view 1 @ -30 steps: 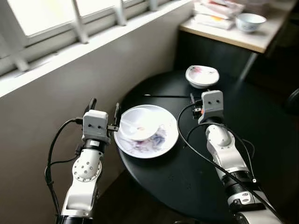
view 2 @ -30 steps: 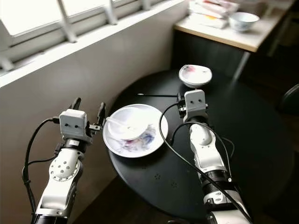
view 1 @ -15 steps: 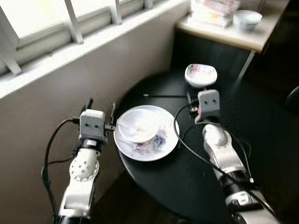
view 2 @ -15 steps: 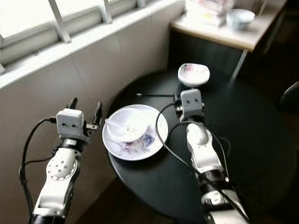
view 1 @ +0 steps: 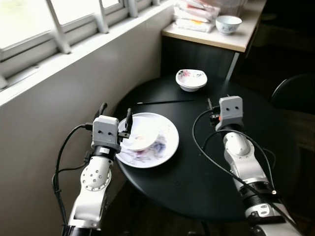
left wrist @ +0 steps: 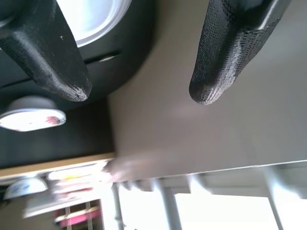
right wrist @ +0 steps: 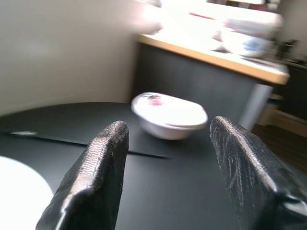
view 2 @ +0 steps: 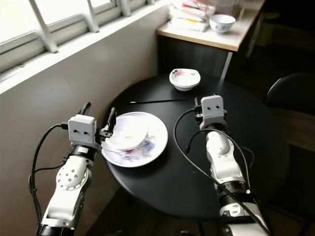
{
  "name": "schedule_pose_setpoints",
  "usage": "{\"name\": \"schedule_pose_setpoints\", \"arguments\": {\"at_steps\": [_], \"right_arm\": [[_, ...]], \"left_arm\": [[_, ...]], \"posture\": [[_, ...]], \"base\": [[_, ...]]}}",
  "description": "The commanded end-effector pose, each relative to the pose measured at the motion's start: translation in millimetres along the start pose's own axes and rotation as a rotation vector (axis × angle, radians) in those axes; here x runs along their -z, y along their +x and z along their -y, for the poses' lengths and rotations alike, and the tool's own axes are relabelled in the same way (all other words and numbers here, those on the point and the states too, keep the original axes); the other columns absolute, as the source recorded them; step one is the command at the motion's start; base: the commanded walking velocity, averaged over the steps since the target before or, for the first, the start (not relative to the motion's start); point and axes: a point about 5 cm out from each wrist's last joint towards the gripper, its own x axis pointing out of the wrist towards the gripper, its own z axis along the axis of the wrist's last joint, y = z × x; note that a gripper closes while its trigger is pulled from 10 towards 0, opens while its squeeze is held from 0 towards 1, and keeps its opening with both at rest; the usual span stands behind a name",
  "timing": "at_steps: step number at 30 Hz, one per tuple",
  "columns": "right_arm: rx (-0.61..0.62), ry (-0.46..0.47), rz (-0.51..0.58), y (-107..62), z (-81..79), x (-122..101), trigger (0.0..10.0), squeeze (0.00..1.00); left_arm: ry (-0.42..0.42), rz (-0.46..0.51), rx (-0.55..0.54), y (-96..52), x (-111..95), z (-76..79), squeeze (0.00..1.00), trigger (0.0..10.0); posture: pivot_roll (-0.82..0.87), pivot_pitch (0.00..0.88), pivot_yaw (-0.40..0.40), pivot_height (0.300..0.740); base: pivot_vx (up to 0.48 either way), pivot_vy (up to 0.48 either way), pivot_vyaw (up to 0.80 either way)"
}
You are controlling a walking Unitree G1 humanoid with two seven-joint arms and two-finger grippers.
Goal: Kitchen organization
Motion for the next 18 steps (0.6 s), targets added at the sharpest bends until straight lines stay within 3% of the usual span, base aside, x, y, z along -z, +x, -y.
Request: {"name": "schedule_pose_setpoints", "arguments": {"at_steps": [1,18], "right_arm": [[0.011,-0.017,0.029,1.0,5.9,-5.4,10.0,0.00],[-0.002,-0.029,0.031,0.7,3.6,-4.6,10.0,0.00]], "left_arm": [[0.003,0.016,-0.003,0.4,-2.4,0.5,0.00,10.0],[0.004,0.028,0.005,1.0,-4.2,0.6,0.00,10.0]], "posture": [[-0.03,0.000,0.016,0.740],[-0.04,0.000,0.013,0.740]], "base": [[0.000,0.000,0.00],[0.014,0.000,0.00]]}}
